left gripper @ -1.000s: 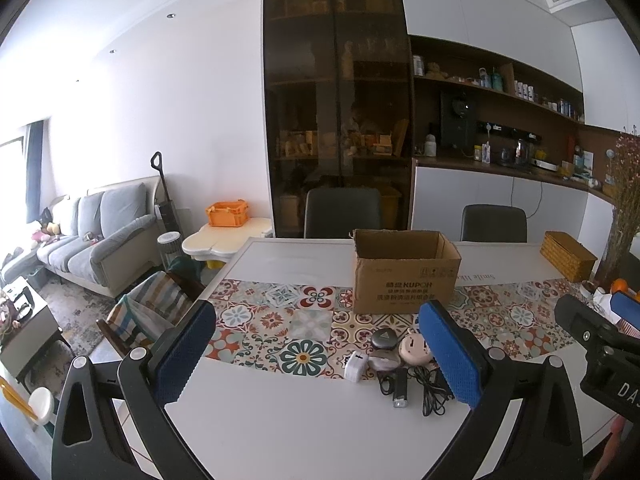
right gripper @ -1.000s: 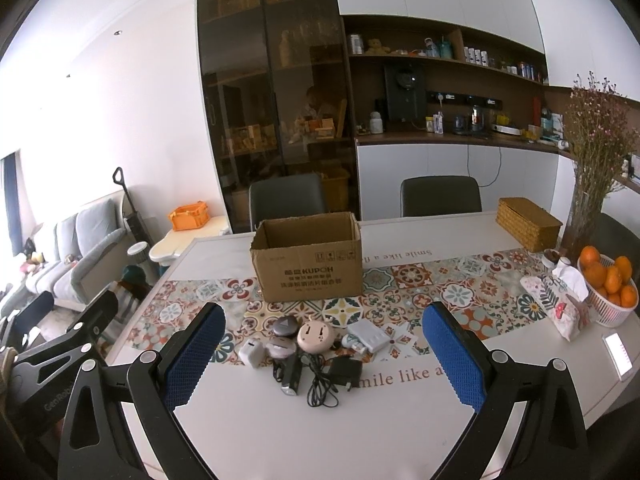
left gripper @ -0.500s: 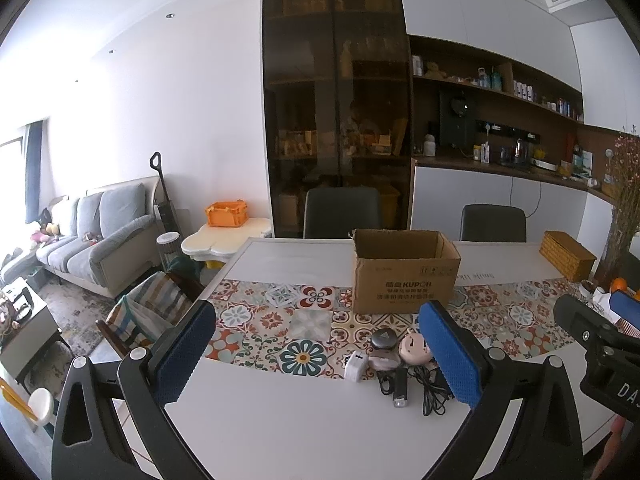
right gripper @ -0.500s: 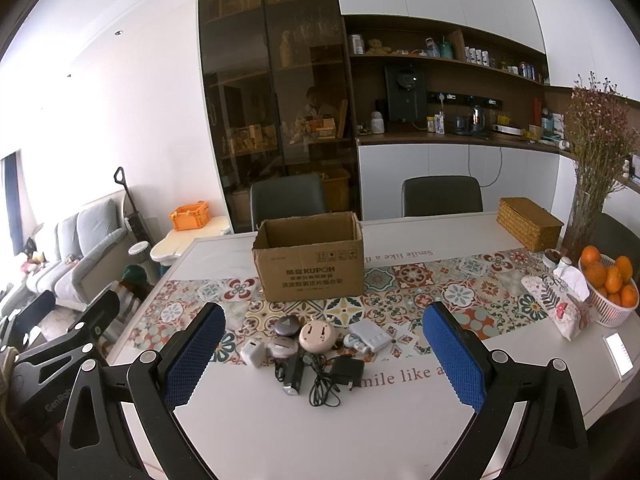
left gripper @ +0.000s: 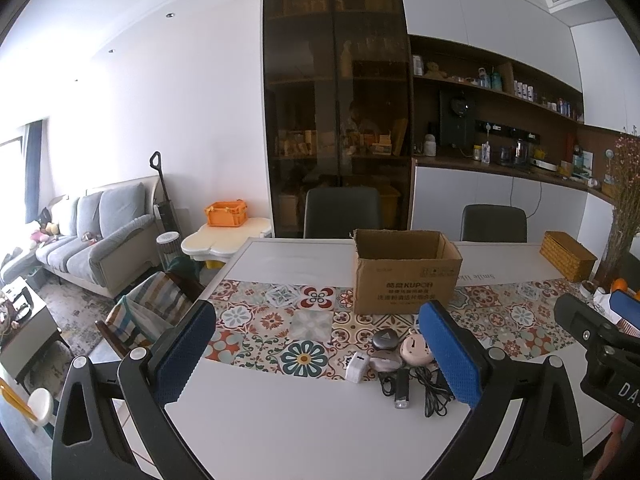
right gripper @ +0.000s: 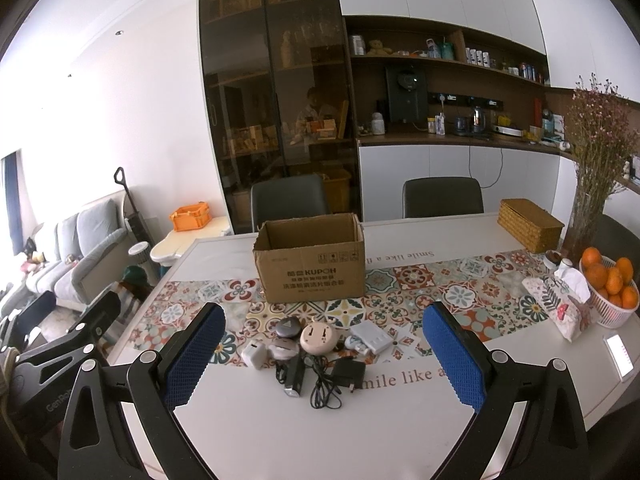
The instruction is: Organize rigid objects
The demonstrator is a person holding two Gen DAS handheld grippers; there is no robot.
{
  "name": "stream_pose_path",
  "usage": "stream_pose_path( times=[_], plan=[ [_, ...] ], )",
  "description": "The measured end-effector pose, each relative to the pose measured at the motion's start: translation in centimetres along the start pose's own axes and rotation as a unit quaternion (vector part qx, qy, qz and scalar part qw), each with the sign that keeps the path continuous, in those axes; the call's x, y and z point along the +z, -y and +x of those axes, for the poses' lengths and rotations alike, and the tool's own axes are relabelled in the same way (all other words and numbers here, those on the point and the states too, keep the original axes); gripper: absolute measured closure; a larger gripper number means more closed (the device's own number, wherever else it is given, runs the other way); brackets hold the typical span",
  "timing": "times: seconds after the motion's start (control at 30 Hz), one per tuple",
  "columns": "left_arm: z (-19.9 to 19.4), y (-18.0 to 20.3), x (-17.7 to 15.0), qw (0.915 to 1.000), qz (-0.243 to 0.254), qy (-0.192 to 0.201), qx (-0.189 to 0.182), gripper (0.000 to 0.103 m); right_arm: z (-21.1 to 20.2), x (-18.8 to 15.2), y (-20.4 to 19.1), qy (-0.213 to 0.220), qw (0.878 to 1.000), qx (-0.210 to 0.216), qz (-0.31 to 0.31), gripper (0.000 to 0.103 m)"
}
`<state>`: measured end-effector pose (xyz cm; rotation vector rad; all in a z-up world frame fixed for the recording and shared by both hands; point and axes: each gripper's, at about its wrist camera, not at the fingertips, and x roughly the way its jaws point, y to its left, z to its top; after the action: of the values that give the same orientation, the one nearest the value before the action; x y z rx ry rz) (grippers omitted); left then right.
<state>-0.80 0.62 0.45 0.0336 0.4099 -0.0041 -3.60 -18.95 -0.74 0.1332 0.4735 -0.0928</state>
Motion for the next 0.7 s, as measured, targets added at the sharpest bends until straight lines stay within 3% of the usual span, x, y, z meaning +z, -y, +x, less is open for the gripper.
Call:
stream_pose_path(
  times=[0.57,0.7],
  plan=[
    [0.2,-0.1,0.0,1.0000,0.000,0.001,-0.001,0.000,0.1,0.0,0.0,-0.001,1.000,-0.001,0.000,0.004],
    [1.1,0.1,-0.3,0.9998,0.004,-0.018,-0.002,0.000,0.4,-0.1,-0.2,-0.006,1.000,-0.002,0.000,0.004]
  ],
)
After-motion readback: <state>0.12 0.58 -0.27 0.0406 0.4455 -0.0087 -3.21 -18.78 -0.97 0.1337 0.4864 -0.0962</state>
